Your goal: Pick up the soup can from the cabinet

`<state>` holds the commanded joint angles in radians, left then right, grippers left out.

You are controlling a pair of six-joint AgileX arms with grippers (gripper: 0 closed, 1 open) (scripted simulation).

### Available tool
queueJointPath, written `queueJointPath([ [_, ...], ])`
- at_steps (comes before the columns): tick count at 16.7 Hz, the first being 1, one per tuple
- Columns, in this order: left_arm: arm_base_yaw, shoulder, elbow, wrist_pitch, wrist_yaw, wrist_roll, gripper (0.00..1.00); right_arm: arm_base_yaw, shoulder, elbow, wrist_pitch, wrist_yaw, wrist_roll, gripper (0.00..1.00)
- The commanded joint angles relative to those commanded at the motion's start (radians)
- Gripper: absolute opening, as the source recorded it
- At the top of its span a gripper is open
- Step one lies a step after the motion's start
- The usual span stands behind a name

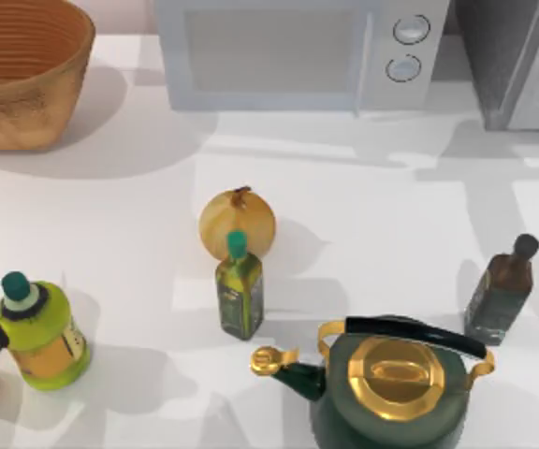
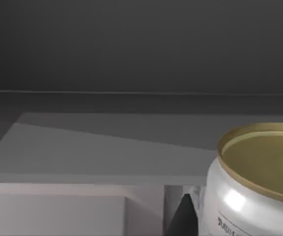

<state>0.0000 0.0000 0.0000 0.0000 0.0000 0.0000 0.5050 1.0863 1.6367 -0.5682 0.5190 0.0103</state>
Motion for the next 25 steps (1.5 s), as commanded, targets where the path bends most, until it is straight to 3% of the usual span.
queueJointPath([
  [16, 0.0, 0.0, 0.0, 0.0, 0.0, 0.0, 1.0, -0.44, -0.947, -1.464, 0.497, -0.45, -0.009, 0.0],
  [20, 0.0, 0.0, 0.0, 0.0, 0.0, 0.0, 1.0, -0.499, -1.073, -1.622, 0.561, -0.512, -0.01, 0.0],
  [25, 0.0, 0.0, 0.0, 0.0, 0.0, 0.0, 1.0, -0.505, -1.086, -1.637, 0.568, -0.519, -0.01, 0.0],
])
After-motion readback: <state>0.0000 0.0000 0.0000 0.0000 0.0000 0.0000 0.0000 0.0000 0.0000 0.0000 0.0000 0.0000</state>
